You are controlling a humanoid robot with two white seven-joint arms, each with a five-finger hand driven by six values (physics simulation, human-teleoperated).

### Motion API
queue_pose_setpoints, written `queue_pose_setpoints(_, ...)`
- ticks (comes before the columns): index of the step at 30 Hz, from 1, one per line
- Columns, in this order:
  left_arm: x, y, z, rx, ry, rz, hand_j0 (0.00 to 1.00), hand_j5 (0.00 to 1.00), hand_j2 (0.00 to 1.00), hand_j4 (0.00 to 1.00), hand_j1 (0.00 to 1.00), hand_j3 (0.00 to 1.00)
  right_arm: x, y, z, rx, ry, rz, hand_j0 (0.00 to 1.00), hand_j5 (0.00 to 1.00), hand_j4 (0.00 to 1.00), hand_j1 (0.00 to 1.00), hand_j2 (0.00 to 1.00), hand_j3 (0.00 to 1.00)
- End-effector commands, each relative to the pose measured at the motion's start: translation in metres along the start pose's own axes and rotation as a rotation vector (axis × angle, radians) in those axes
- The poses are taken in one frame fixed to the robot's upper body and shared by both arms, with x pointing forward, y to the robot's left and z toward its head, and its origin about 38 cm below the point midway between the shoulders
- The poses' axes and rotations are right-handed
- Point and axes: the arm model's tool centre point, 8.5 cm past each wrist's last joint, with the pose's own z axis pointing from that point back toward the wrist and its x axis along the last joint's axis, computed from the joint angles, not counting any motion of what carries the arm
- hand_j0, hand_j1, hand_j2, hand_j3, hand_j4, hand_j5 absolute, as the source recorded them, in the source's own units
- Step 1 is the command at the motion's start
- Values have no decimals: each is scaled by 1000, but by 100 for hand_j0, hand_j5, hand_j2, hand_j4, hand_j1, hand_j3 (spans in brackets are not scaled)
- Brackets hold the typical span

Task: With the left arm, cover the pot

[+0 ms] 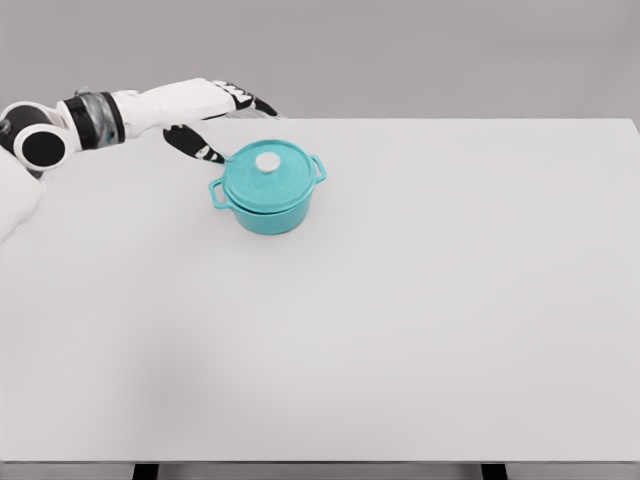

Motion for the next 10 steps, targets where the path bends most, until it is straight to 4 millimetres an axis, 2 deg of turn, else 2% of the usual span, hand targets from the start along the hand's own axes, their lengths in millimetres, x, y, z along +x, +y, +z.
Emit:
queue_pose_setpoints(1,-8,22,52,45,14,-3,100,100,100,100,100,100,0,0,0,0,0,1,100,100,100,100,100,100)
queue_pose_setpoints(2,-13,27,86,43,38,-6,100,100,100,100,100,100,0,0,0,0,0,1,100,100,100,100,100,100)
queue_pose_setpoints(3,-13,16,112,34,50,16,100,100,100,100,100,100,0,0,0,0,0,1,100,100,100,100,100,100)
queue_pose_setpoints(4,-11,15,126,31,50,22,100,100,100,100,100,100,0,0,0,0,0,1,100,100,100,100,100,100)
queue_pose_setpoints(5,-12,20,152,33,71,27,100,100,100,100,100,100,0,0,0,0,0,1,100,100,100,100,100,100)
queue_pose_setpoints(6,-14,21,164,20,93,20,100,100,100,100,100,100,0,0,0,0,0,1,100,100,100,100,100,100)
queue_pose_setpoints(7,-14,9,164,4,91,38,100,100,100,100,100,100,0,0,0,0,0,1,100,100,100,100,100,100)
queue_pose_setpoints(10,-15,-5,164,-18,93,58,100,100,100,100,100,100,0,0,0,0,0,1,100,100,100,100,100,100)
